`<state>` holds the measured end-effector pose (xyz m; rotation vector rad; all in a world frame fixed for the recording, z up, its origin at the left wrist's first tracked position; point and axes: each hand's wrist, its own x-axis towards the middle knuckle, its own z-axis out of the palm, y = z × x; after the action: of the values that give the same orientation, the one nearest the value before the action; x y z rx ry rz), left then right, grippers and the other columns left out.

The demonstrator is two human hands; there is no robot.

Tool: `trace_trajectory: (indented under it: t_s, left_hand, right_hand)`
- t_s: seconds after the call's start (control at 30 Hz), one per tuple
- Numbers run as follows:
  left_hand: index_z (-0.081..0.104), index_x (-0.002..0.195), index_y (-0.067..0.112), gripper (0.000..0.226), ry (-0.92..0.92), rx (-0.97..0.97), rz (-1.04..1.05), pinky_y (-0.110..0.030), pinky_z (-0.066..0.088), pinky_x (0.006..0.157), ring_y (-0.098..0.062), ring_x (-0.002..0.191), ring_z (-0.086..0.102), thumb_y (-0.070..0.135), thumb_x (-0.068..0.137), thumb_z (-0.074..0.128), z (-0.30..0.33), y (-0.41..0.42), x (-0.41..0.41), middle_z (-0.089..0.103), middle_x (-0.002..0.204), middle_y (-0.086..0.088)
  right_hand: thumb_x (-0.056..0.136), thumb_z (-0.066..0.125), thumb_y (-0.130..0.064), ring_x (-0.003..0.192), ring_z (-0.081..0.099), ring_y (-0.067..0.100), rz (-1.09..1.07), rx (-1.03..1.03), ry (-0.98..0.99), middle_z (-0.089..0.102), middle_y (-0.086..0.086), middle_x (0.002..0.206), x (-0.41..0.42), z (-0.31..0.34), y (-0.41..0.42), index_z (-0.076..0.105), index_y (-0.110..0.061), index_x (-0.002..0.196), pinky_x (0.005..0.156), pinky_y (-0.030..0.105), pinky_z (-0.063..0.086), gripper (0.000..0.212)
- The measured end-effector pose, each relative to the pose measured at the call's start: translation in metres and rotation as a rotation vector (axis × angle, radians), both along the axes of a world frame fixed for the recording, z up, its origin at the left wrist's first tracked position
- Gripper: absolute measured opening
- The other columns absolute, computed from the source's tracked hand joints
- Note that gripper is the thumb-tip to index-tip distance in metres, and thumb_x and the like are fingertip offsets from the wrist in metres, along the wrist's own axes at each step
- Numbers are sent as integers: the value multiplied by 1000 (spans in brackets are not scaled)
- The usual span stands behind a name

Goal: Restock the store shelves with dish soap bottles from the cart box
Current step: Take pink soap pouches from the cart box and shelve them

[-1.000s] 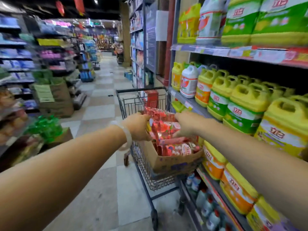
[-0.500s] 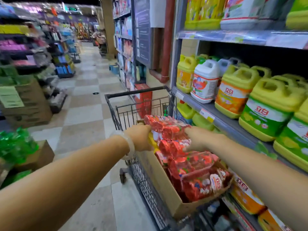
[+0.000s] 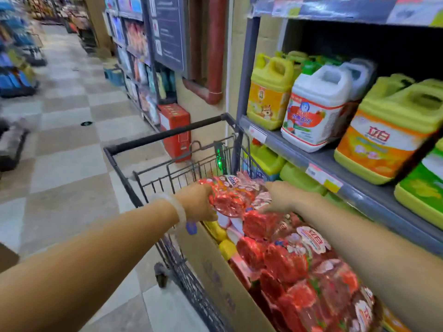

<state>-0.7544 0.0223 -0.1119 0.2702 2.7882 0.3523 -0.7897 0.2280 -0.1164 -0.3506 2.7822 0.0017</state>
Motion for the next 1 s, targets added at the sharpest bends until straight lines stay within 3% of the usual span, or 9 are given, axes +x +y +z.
trace_trajectory:
  t_s: [0.13, 0.23, 0.3, 0.47, 0.6, 0.7, 0.8, 0.93, 1.0]
  left_hand:
    - [54, 122, 11, 46, -55, 32, -25, -29, 46, 90, -25, 110, 58, 32, 83, 68, -14, -11, -68, 62, 119, -8]
    - [54, 123, 12, 47, -96, 26, -57, -29, 47, 89, -25, 110, 59, 28, 81, 69, -33, -9, -115, 63, 117, -7]
    - [49, 130, 12, 52, -131, 31, -93, -29, 45, 90, -25, 114, 58, 27, 84, 67, -43, -1, -140, 60, 123, -8]
    - [46, 132, 5, 58, -200, 36, -227, -30, 42, 96, -26, 121, 51, 37, 87, 63, -67, 23, -191, 51, 135, -11]
    - [62, 108, 5, 33, -292, -30, -321, -32, 45, 79, -26, 105, 59, 31, 87, 60, -91, 34, -227, 63, 116, -12]
    - [62, 85, 6, 29, -389, -63, -411, -34, 44, 71, -29, 92, 61, 33, 91, 53, -109, 36, -243, 63, 90, -12]
    - [64, 96, 3, 42, -489, -35, -476, -31, 41, 66, -25, 83, 57, 43, 93, 49, -121, 38, -252, 49, 66, -4]
    - [50, 63, 18, 40, -551, 48, -439, -25, 37, 56, -15, 64, 50, 49, 87, 57, -128, 46, -258, 47, 59, 3]
    - [51, 68, 21, 29, -598, 139, -388, -23, 40, 56, -14, 70, 54, 40, 82, 68, -138, 50, -263, 52, 64, 5]
  right_hand:
    - [89, 60, -38, 127, 46, 29, -51, -66, -34, 43, 13, 144, -63, -20, -12, 24, -11, 147, 98, 30, 38, 73]
    - [90, 59, -39, 136, 37, 28, -96, -78, -112, 30, 10, 153, -92, -38, -18, 13, -16, 151, 105, 28, 33, 79]
    - [89, 59, -42, 136, 37, 28, -155, -89, -127, 32, 12, 152, -111, -51, -17, 12, -15, 151, 104, 28, 34, 82]
    - [89, 55, -49, 126, 48, 30, -284, -66, -205, 47, 14, 141, -131, -78, -9, 35, -10, 141, 98, 33, 40, 68]
    - [87, 52, -56, 119, 51, 31, -416, -77, -189, 54, 15, 131, -135, -104, -2, 50, -14, 129, 96, 37, 42, 59]
    - [88, 42, -63, 132, 36, 32, -530, -30, -156, 42, 14, 141, -133, -122, -7, 42, -11, 136, 108, 43, 32, 72]
    - [89, 28, -68, 143, 15, 30, -646, -8, -196, 25, 10, 153, -138, -135, -17, 32, -12, 144, 115, 55, 13, 78]
    - [89, 23, -69, 145, 6, 29, -751, -37, -203, 21, 6, 155, -149, -139, -31, 22, -16, 149, 113, 59, -3, 81]
    - [87, 22, -71, 145, 8, 28, -783, -19, -195, 26, 7, 154, -156, -141, -32, 23, -16, 149, 112, 58, -6, 83]
